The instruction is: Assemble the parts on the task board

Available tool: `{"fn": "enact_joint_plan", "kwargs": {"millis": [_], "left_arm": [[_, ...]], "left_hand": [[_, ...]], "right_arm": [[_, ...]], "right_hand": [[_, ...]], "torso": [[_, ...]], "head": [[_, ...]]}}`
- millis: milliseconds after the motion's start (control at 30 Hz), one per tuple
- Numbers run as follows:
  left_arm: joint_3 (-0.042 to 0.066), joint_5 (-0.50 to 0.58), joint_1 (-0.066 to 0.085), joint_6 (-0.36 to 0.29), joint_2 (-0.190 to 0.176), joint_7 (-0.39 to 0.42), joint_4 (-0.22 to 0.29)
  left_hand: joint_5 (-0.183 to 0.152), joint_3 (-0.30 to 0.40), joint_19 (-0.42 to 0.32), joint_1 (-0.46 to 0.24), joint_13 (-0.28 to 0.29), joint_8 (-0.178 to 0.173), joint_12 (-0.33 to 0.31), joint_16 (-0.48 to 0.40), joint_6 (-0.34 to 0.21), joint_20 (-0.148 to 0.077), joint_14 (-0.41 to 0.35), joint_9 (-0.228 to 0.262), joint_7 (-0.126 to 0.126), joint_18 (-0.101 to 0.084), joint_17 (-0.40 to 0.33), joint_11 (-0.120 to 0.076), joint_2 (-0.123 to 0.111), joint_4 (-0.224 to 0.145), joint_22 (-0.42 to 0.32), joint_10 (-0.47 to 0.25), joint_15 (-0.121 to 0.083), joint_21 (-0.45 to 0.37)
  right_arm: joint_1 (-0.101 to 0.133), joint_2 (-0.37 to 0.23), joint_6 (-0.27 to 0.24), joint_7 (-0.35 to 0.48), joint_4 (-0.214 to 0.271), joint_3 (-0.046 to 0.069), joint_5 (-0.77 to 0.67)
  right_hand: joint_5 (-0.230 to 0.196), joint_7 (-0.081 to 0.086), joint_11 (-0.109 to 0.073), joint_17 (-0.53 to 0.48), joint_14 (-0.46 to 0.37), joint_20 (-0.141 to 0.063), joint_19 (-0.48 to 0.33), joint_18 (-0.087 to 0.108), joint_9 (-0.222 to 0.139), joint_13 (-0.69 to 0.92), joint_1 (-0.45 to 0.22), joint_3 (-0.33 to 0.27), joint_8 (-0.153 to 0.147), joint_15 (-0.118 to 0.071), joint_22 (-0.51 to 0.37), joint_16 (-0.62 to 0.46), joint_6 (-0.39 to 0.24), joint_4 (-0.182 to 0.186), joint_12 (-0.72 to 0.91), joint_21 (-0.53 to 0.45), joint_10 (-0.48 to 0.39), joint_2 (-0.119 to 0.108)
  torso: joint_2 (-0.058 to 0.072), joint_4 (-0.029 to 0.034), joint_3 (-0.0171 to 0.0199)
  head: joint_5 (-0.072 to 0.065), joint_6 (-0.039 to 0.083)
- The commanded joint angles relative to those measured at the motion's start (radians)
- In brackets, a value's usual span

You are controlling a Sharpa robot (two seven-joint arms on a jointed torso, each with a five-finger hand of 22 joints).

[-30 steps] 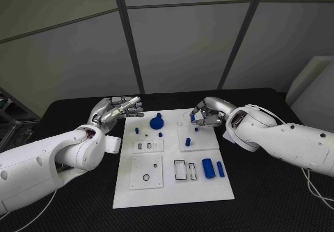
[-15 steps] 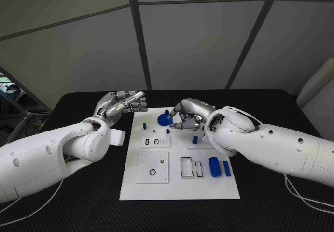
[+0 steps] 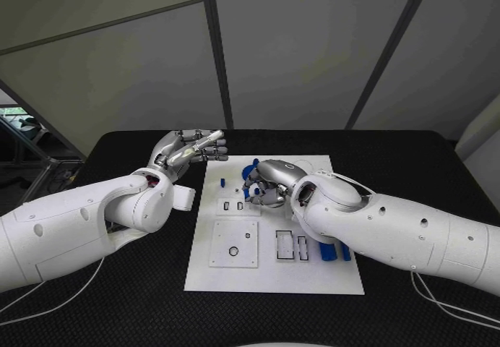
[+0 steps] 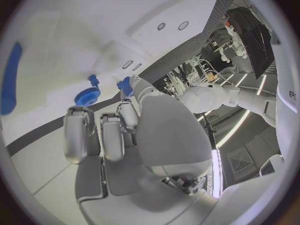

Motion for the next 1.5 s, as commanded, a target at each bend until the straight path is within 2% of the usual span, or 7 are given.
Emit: {"fn": "enact_joint_plan", "kwargs": {"millis": [33, 367, 500, 867, 1500], "left_arm": [[0.001, 0.003, 0.002, 0.007, 0.001, 0.005, 0.001], [0.001, 0.003, 0.002, 0.008, 0.004, 0.003, 0.001], [0.001, 0.003, 0.002, 0.009, 0.004, 0.002, 0.001], [0.001, 0.003, 0.002, 0.013, 0.008, 0.001, -0.001], [0.001, 0.003, 0.002, 0.015, 0.01, -0.001, -0.003]], "left_hand": [[0.0, 0.002, 0.005, 0.0, 0.0, -0.006, -0.006, -0.005, 0.0, 0.002, 0.004, 0.0, 0.006, 0.051, 0.001, 0.002, 0.008, -0.006, -0.001, -0.001, 0.005, -0.004], [0.0, 0.002, 0.005, 0.0, 0.0, -0.006, -0.006, -0.005, 0.0, 0.002, 0.004, 0.0, 0.006, 0.051, 0.001, 0.002, 0.008, -0.006, -0.001, -0.001, 0.005, -0.004], [0.0, 0.002, 0.005, 0.0, 0.0, -0.006, -0.006, -0.005, 0.0, 0.002, 0.004, 0.0, 0.006, 0.051, 0.001, 0.002, 0.008, -0.006, -0.001, -0.001, 0.005, -0.004], [0.0, 0.002, 0.005, -0.001, 0.0, -0.007, -0.007, -0.006, 0.001, 0.002, 0.004, 0.0, 0.006, 0.051, 0.001, 0.002, 0.01, -0.006, -0.002, -0.001, 0.005, -0.005], [0.0, 0.002, 0.005, -0.001, 0.0, -0.007, -0.007, -0.006, 0.001, 0.002, 0.004, 0.0, 0.006, 0.051, 0.001, 0.002, 0.01, -0.006, -0.002, -0.001, 0.005, -0.005]], "right_arm": [[-0.001, 0.007, 0.038, -0.036, -0.004, -0.001, -0.049], [-0.004, 0.019, 0.08, -0.054, -0.01, -0.005, -0.061], [-0.004, 0.022, 0.09, -0.058, -0.013, -0.009, -0.064], [-0.008, 0.034, 0.095, -0.055, -0.022, -0.013, -0.065], [-0.012, 0.039, 0.122, -0.056, -0.034, -0.014, -0.066]], "right_hand": [[0.005, 0.003, 0.005, 0.132, 0.075, 0.003, 0.001, -0.009, 0.003, -0.001, -0.008, -0.001, 0.005, -0.002, 0.052, 0.001, 0.006, 0.005, -0.005, 0.004, 0.001, -0.001], [0.006, 0.003, 0.005, 0.13, 0.074, 0.004, -0.001, -0.008, 0.002, -0.003, -0.012, -0.001, 0.005, -0.001, 0.05, 0.0, 0.005, 0.006, -0.007, 0.003, -0.001, -0.003], [0.006, 0.004, 0.005, 0.13, 0.074, 0.004, -0.001, -0.008, 0.002, -0.003, -0.013, -0.001, 0.005, -0.001, 0.049, 0.0, 0.005, 0.006, -0.007, 0.002, -0.001, -0.004], [0.005, 0.004, 0.005, 0.129, 0.074, 0.004, -0.001, -0.008, 0.002, -0.003, -0.014, -0.001, 0.005, -0.001, 0.049, -0.001, 0.005, 0.006, -0.007, 0.002, -0.001, -0.004], [0.005, 0.004, 0.005, 0.129, 0.074, 0.004, -0.003, -0.008, 0.001, -0.006, -0.015, -0.001, 0.003, -0.001, 0.046, -0.001, 0.001, 0.004, -0.011, 0.001, -0.005, -0.009]], "torso": [[0.0, -0.0025, 0.0011], [0.0, -0.0016, 0.0021], [0.0, -0.0021, 0.001], [0.0, -0.0015, 0.0016], [0.0, -0.0014, 0.0014]], "head": [[0.004, -0.004], [0.005, -0.012], [0.008, -0.015], [0.011, -0.022], [0.013, -0.027]]}}
